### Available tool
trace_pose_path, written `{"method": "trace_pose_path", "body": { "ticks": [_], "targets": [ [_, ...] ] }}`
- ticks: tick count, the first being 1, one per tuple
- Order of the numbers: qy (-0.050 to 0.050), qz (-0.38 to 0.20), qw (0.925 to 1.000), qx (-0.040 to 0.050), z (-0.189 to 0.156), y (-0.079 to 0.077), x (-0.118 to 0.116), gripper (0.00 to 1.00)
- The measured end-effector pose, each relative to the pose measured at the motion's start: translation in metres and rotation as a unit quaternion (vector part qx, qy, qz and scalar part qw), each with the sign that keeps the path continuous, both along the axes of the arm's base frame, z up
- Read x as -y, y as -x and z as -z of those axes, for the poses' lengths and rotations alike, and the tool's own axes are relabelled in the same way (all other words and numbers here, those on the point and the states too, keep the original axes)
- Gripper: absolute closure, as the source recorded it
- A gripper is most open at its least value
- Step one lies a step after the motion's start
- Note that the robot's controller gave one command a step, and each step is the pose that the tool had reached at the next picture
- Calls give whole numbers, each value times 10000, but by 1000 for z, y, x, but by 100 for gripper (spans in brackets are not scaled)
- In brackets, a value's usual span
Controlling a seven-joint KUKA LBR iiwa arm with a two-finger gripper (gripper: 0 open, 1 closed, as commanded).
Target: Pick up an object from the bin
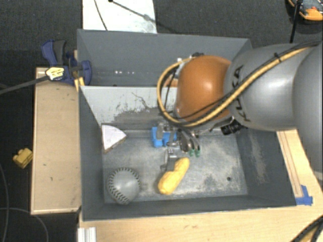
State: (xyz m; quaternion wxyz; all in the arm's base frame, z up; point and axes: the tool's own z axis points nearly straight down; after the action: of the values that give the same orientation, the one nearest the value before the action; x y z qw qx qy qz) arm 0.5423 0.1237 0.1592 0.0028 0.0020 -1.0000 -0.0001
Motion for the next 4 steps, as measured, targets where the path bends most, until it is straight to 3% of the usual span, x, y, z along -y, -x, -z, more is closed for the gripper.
{"method": "trace_pose_path", "body": {
  "ticks": [1,2,3,4],
  "targets": [
    [-6,25,10000,40,-5,-2,1,0],
    [-11,-1454,9894,50,18,22,35,0],
    [-8,-2458,9693,31,30,41,60,0],
    [-10,-3593,9332,44,39,28,59,0]
  ]
}}
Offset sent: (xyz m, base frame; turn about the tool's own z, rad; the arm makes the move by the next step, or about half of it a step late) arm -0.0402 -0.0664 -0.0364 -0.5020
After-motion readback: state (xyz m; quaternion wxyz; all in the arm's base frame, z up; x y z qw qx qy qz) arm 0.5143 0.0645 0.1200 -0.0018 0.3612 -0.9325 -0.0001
